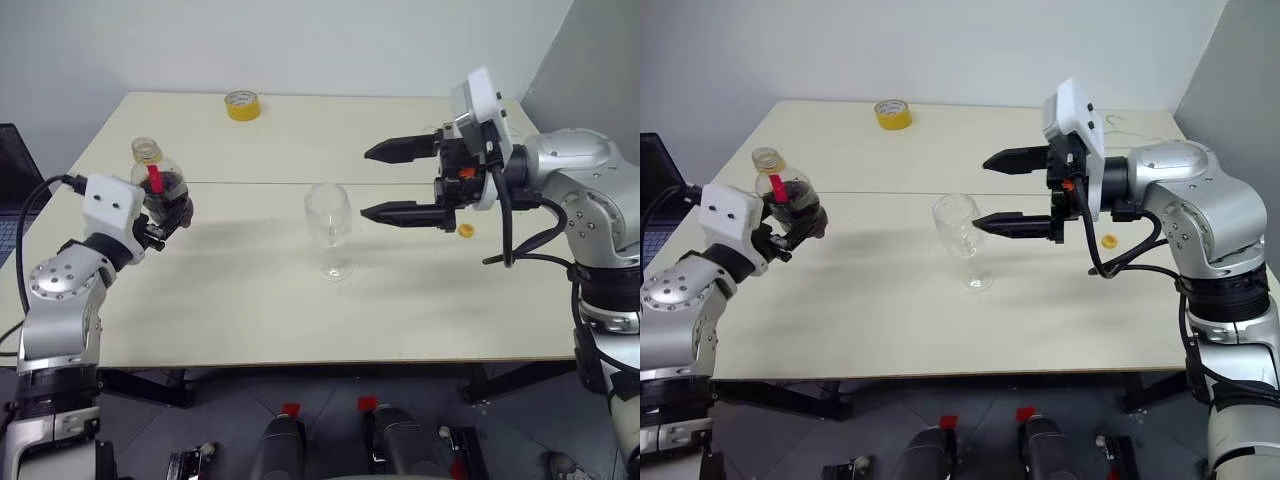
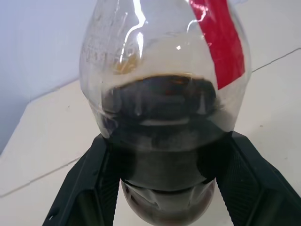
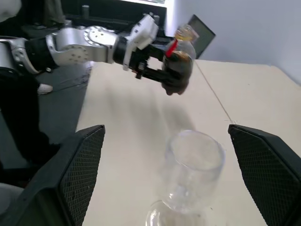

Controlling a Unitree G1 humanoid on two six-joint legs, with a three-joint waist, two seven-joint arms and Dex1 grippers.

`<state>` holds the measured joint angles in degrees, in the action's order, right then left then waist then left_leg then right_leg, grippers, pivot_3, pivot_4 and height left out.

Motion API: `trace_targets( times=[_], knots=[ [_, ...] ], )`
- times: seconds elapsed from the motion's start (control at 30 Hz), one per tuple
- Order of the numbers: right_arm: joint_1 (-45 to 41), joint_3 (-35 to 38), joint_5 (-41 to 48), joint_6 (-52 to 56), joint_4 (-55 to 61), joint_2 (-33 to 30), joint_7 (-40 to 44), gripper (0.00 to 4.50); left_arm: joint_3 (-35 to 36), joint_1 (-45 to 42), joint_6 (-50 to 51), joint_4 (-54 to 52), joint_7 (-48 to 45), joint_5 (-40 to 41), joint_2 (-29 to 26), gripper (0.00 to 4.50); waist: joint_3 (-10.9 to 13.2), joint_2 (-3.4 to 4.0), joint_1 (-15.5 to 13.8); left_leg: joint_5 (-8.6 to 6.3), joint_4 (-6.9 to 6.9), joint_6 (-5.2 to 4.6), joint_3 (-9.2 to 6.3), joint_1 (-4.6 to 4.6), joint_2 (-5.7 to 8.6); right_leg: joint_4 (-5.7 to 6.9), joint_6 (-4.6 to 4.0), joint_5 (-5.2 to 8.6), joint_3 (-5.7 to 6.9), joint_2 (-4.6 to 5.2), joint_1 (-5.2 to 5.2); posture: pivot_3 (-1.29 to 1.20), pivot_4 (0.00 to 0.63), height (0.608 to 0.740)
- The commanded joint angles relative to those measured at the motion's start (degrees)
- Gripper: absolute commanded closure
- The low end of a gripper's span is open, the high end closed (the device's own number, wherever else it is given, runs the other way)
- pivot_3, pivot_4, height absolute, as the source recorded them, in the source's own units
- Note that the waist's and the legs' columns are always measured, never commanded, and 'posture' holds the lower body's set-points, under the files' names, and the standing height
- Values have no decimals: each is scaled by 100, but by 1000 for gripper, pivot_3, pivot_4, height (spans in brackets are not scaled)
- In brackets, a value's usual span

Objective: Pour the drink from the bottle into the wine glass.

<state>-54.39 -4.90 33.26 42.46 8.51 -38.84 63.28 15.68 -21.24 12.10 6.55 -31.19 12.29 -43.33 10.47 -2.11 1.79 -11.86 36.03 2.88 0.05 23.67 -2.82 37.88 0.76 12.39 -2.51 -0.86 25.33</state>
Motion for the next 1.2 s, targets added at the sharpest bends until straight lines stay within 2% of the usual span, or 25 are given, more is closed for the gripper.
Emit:
trace_targets(
  times=[0.03,0.3,0.67,1.2],
  knots=[
    [122,357,-19,-103,9,-172,-105,0,-107,-504,-139,-201,-164,-170,-305,1681,0,0,-7,0,0,0,-3,5,0,0,2,-1,2,-1,2,0,150,740],
    [496,527,53,12,193,-173,-361,0,-726,-1229,-484,-94,-506,-697,-437,1681,1,0,0,0,0,0,-1,11,1,-1,7,-4,0,-2,7,0,150,740],
    [887,792,233,175,461,-90,-745,0,-1417,-1956,-1053,178,-566,-1287,-197,1681,1,0,-5,0,2,0,-3,12,1,1,9,-5,0,-4,6,0,150,740],
    [1081,971,501,216,770,-137,-961,0,-2053,-2266,-1732,125,-647,-2101,-71,1681,1,0,-2,0,5,-1,-5,13,2,6,11,-7,-2,-5,6,0,150,740]
  ],
)
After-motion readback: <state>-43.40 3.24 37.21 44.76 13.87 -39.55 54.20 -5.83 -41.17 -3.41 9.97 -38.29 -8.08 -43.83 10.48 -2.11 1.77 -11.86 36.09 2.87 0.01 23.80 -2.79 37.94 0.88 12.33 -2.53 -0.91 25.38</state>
